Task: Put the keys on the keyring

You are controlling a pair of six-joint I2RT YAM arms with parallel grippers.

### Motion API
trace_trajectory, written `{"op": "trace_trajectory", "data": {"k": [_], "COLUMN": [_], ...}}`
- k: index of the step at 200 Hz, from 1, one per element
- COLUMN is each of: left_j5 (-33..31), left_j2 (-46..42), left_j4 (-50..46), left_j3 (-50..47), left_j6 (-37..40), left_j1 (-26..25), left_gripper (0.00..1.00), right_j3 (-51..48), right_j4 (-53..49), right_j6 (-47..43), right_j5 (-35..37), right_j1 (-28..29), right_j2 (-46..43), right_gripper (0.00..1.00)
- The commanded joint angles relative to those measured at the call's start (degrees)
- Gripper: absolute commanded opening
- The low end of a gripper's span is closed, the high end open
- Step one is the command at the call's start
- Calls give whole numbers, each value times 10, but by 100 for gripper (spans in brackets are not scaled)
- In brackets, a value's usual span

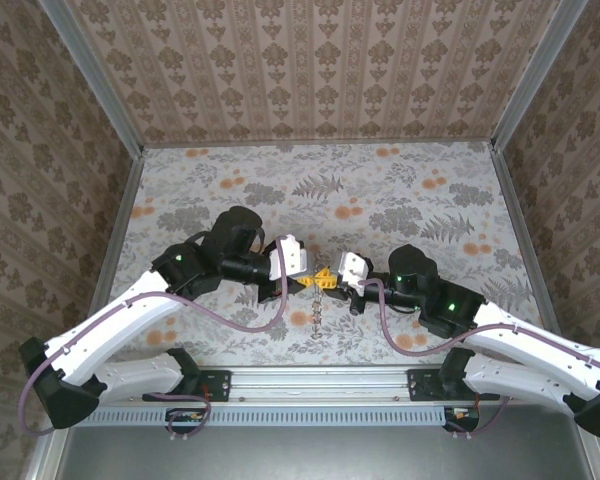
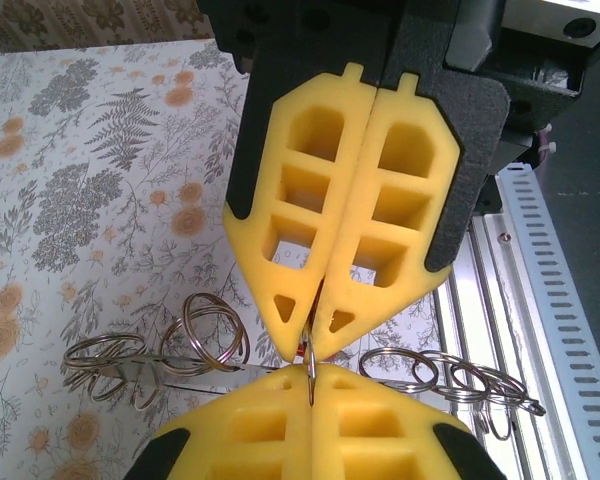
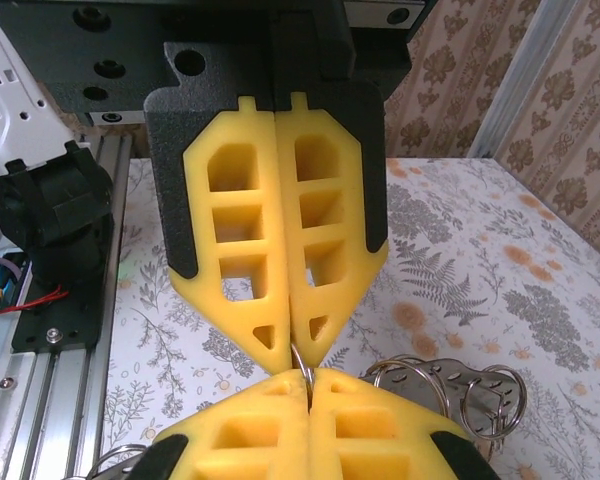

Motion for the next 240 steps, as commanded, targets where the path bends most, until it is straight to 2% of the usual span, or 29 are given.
{"op": "trace_trajectory", "data": {"k": [1,34,47,81,128,202,240], "left_j5": [0,44,81,113,180,210,219], "left_j2": [-22,-65,-75,-79,-110,-125,-113], "left_j4": [34,121,158,208,342,417,447], "left_j3": [-16,-63,-81,-103,-159,-184,-189], "left_j6": [-10,-48,-63,-79,-140,-170,-181], "left_j1": [-3,18,27,39,62,68,67], "left_gripper": [0,0,0,0,0,0,0], "right_j3": [25,13,9,7,0,-12,-9], "right_j4": [13,24,27,28,46,73,81], "right_j6": [-7,8,10,13,21,33,33], "right_j5": [0,-15,-30,-30,-32,-35,-47], "right_j1": [7,7,7,7,8,7,5], "right_j2": [-4,-10,-14,-22,-30,-46,-38], "right_gripper": [0,13,18,22,19,19,2]}}
